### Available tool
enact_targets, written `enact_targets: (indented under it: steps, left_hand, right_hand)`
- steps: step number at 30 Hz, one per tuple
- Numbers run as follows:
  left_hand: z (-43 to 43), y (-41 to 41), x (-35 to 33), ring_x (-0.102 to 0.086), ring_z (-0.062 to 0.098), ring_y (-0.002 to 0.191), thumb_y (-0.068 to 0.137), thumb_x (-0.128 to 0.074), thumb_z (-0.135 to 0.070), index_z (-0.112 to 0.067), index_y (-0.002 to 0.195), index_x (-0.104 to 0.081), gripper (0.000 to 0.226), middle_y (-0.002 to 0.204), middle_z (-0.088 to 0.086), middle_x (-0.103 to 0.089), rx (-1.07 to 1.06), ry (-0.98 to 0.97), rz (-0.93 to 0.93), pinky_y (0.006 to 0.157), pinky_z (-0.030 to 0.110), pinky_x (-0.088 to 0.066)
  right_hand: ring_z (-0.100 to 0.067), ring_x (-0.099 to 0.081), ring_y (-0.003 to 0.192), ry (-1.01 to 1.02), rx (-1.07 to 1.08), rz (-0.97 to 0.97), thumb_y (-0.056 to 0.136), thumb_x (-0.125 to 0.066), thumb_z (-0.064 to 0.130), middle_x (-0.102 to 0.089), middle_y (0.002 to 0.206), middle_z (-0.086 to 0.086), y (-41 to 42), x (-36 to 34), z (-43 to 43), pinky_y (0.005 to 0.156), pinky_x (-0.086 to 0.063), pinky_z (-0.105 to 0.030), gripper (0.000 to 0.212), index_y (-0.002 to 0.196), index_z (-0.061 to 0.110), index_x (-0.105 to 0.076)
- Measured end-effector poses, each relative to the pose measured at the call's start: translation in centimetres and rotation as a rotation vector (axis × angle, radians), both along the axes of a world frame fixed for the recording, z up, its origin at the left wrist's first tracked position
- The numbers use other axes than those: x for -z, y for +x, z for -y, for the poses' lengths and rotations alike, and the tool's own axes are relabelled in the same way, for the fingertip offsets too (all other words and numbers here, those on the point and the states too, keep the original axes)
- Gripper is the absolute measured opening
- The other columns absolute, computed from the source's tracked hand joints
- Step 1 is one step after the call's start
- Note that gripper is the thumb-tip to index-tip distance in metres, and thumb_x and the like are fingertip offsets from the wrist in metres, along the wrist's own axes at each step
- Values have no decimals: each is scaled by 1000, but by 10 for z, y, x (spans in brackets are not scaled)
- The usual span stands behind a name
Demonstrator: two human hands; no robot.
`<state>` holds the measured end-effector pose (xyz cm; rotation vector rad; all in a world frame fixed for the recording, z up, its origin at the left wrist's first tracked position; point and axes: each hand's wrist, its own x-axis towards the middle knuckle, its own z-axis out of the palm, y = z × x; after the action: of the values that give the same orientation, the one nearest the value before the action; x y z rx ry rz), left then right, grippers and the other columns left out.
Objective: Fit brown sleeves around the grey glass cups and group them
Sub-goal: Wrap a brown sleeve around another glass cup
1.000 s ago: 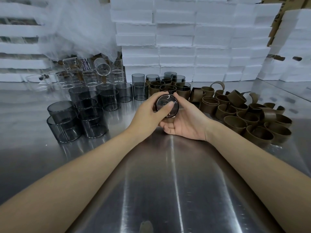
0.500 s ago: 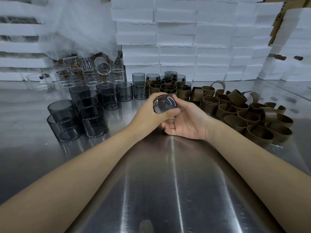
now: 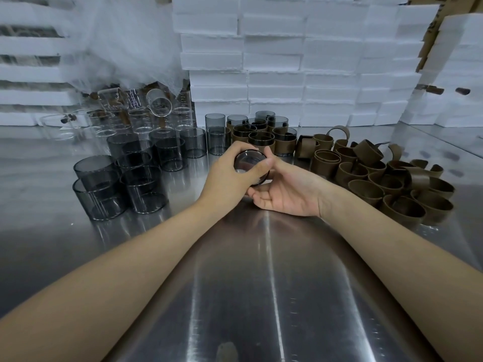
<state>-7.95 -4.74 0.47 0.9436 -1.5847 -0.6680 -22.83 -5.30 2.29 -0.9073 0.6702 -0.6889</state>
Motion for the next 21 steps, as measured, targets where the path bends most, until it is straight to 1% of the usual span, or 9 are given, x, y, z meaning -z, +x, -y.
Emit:
enact_targets:
  steps: [3,6,8,13,15,17,18,19,21]
  left_hand:
    - [-2,-1,-1,-65,-2,91,86,-74,-32,-19,104,-65,24,93,-15,-70,-27,-27,1,81,12,-49]
    - [-3,-1,-2,-64,-4,89,90,-68,-32,-20,99,-66,15,90,-18,-69,-53,-46,-3,80,10,-46]
    - [-3,-2,-3,-62,-7,87,95,-61,-34,-23,99,-66,13,87,-20,-68,-76,-43,11,78,6,-43]
    - [-1,0,-2,-66,6,89,105,-36,-38,-16,101,-70,40,90,-7,-72,-115,5,-44,80,15,-48]
    - [-2,-1,-2,-64,-2,95,106,-30,-37,-16,111,-68,43,96,-13,-70,-119,9,-36,85,12,-45]
    - [-3,-1,-2,-58,-14,96,107,-28,-35,-15,119,-63,42,102,-19,-65,-122,-16,14,84,5,-39]
    - [-3,-1,-2,-55,-18,96,107,-28,-33,-14,123,-60,41,106,-19,-63,-118,-27,38,83,2,-37]
    - [-4,0,-2,-53,-21,96,107,-28,-32,-13,127,-57,40,110,-18,-61,-110,-29,55,82,-1,-35]
    - [-4,0,-1,-53,-21,95,107,-28,-31,-15,132,-53,39,115,-14,-62,-99,-23,81,79,-2,-35]
  right_hand:
    - [-21,-69,75,-18,-19,11,82,-57,55,-67,92,-14,-1,0,1,69,-58,-28,73,137,9,-44]
    - [-22,-70,79,-37,-8,13,84,-56,56,-69,92,-14,0,2,0,69,-59,-29,56,113,9,-53]
    - [-24,-70,84,-43,11,14,85,-56,56,-69,95,-16,2,3,-1,69,-58,-30,52,106,9,-57]
    - [-27,-70,90,-48,-7,17,81,-57,57,-70,100,-19,4,4,-3,75,-59,-30,60,114,7,-58]
    - [-26,-70,92,-75,-22,18,80,-63,48,-70,99,-18,3,4,-4,75,-59,-29,46,105,10,-66]
    - [-25,-71,90,-103,-18,22,80,-67,37,-71,95,-19,3,4,-6,74,-59,-27,25,85,13,-73]
    - [-24,-71,88,-110,-11,25,79,-67,35,-71,93,-19,2,4,-6,73,-58,-27,23,80,14,-73]
    - [-24,-71,85,-112,-4,32,80,-67,36,-71,90,-19,2,4,-7,71,-58,-27,24,82,12,-73]
    - [-23,-69,78,-100,16,44,82,-65,40,-67,88,-20,1,3,-5,67,-58,-27,40,101,5,-61]
